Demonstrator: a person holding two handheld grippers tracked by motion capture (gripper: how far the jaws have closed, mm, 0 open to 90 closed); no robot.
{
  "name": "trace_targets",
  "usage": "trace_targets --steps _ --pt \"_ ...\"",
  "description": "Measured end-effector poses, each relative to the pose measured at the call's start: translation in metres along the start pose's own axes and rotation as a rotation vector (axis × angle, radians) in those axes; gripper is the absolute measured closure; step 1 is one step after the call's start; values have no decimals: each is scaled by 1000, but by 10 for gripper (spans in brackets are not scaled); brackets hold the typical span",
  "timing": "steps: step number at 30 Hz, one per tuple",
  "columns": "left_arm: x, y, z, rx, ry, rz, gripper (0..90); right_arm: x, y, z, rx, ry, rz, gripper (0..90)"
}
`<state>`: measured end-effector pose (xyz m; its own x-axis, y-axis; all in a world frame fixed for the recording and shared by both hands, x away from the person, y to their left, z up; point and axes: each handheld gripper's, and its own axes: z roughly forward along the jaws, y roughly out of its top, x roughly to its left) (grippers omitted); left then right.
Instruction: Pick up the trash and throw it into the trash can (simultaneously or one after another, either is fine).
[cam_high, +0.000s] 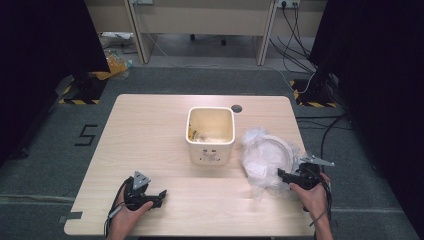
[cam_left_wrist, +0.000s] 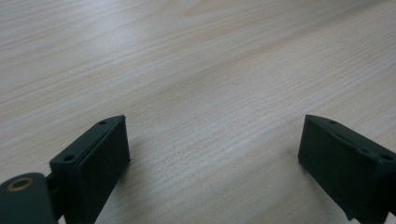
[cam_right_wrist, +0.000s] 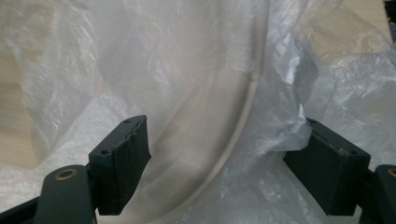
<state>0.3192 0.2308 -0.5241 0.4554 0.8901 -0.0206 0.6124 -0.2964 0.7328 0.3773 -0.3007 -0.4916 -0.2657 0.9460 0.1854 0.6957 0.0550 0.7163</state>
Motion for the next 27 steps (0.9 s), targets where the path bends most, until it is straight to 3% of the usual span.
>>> trace_targets --steps 7,12,13,19,22,25,27 --pt "0 0 0 0 0 0 80 6 13 -32 -77 -19 -44 227" --pt "0 0 0 0 0 0 79 19 20 -47 -117 16 -75 244" --pt "0 0 0 0 0 0 79 28 23 -49 -122 39 -103 253" --pt "0 0 0 0 0 0 79 47 29 -32 -86 62 -158 253" --pt "0 0 0 0 0 0 79 53 31 -20 -59 23 -205 260" --pt "0 0 0 0 0 0 79 55 33 -9 -34 16 -212 318" --pt "0 0 0 0 0 0 79 55 32 -3 -16 -34 -254 383"
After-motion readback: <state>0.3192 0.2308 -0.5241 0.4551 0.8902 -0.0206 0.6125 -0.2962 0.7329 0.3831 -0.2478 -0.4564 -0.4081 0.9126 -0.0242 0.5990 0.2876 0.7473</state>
